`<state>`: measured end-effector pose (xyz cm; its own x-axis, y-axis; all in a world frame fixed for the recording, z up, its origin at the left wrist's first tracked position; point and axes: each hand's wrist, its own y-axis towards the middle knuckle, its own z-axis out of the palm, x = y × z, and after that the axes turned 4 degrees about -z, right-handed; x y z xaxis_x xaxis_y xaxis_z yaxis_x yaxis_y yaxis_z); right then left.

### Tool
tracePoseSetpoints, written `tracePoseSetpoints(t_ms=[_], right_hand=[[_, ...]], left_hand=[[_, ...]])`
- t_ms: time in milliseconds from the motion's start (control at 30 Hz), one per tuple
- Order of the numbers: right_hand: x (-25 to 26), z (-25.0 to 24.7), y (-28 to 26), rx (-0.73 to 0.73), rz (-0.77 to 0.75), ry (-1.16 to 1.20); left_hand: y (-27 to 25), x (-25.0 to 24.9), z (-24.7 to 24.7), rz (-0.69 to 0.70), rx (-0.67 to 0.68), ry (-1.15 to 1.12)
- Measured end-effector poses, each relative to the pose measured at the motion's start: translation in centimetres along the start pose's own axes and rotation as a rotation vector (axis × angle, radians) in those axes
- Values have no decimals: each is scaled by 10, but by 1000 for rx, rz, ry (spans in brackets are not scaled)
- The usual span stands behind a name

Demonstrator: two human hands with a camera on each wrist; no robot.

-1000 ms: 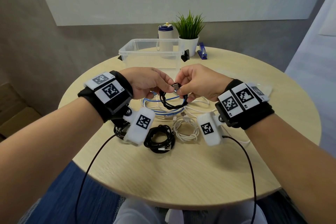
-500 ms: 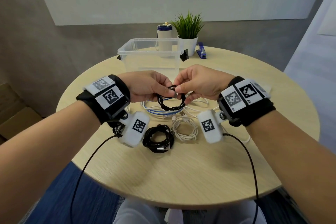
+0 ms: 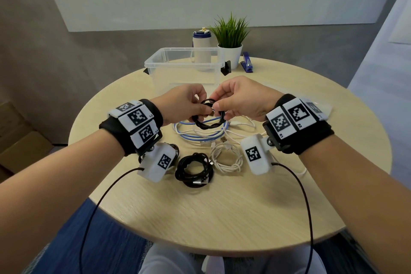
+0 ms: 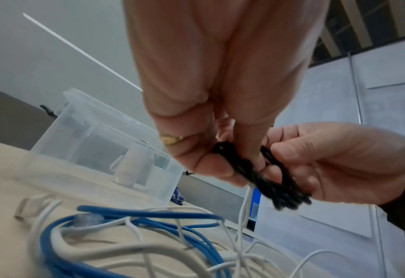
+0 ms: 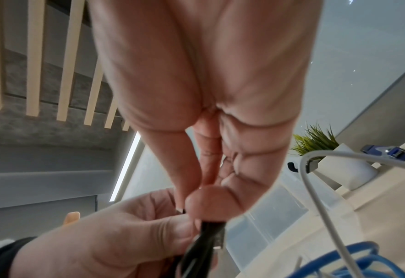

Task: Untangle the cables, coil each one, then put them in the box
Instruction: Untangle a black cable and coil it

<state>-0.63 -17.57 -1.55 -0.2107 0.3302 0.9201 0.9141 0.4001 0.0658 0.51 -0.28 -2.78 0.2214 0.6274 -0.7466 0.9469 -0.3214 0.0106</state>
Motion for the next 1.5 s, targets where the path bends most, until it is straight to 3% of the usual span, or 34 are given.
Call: tracePoseSetpoints(t_ms=[167, 467, 700, 867, 1067, 1267, 1400, 1500], right_hand=[[-3, 0, 4, -80, 4, 36], [-6, -2, 5, -130, 19, 18], [-3, 1, 7, -126, 11, 33], [-1, 0, 7, -138, 6, 71], [2, -1, 5, -126, -23, 34], [-3, 3, 9, -244, -45, 28], [1, -2, 4, -162, -74, 191], [1, -3, 2, -154, -92, 176]], left_hand=[[3, 2, -1, 15, -50, 26], [-1, 0, -11, -92, 268, -334], [4, 0, 4, -112, 45, -48], [7, 0, 10, -128, -117, -181], [6, -5, 7, -186, -128, -382], [3, -14, -5, -179, -71, -561], [4, -12, -11, -218, -90, -562], [2, -11, -13, -230, -77, -591]])
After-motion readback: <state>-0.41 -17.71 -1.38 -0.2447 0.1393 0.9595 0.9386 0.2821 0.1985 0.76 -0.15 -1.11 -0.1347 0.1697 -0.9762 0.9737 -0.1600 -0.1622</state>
